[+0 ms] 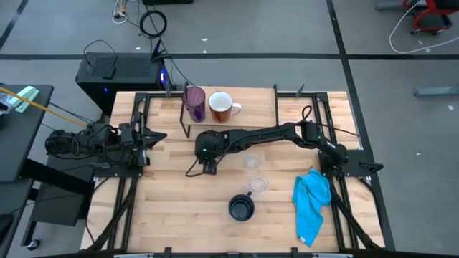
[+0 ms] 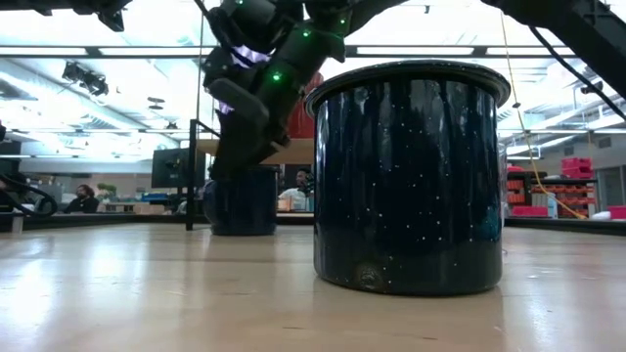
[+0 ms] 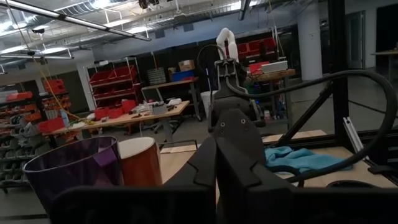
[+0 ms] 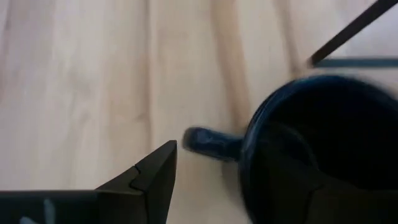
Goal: Stack small to large cups/mugs on shelf
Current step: Put the dark blue mug on the shelf
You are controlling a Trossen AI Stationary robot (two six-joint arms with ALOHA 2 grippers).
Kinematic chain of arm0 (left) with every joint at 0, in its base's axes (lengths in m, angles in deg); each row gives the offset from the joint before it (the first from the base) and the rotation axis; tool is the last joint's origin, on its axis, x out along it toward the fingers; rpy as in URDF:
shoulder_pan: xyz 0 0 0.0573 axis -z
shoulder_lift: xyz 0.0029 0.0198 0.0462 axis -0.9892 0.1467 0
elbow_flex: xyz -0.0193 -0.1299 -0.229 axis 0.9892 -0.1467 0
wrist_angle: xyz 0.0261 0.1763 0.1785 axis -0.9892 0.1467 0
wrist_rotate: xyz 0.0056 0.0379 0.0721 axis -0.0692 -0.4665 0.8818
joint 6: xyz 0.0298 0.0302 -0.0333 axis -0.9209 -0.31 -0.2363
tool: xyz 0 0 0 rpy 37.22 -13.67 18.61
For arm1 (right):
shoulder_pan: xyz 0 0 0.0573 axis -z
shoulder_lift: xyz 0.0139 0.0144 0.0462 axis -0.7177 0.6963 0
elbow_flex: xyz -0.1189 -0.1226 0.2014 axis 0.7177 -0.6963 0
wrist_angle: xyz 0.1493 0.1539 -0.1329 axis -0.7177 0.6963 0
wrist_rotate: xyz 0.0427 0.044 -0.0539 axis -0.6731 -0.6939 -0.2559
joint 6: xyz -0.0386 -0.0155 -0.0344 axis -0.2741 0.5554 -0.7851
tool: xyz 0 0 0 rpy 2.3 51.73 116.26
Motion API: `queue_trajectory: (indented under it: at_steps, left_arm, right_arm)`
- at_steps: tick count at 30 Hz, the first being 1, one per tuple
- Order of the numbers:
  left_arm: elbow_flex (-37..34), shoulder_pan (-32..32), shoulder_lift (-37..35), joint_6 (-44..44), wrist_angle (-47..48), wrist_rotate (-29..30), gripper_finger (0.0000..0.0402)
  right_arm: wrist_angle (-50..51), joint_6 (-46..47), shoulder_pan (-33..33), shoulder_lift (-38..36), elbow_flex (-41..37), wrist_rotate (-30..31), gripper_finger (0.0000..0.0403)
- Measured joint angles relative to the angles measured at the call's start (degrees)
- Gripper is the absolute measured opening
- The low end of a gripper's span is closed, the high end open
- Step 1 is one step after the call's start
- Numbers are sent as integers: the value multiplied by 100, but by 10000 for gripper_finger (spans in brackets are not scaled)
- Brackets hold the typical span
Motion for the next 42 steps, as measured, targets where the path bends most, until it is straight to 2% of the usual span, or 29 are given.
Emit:
queue_trajectory:
  at_steps: [13,19,24,30,35,39,42]
  left_arm:
    - [2,0,-2,0,9,0,27]
    - [2,-1,-2,-2,-2,0,12]
    - [2,0,-2,2,-9,1,9]
    - [2,0,-2,-7,-4,1,27]
    - [2,0,-2,-7,-35,-1,21]
    - [2,0,-2,-4,-58,-1,10]
    - [2,-1,-2,-4,-57,-1,8]
  right_arm:
    - [1268,-1863,31,-804,2,-221,204]
    - [448,-1065,112,-1143,13,-217,193]
    - [-319,-378,39,-839,13,-148,188]
    - [-789,-824,-332,-264,0,-181,189]
    - [-1071,-855,-575,83,0,-146,186]
    - [-1110,-816,-622,270,0,438,185]
    - [-1011,-687,-589,347,7,581,185]
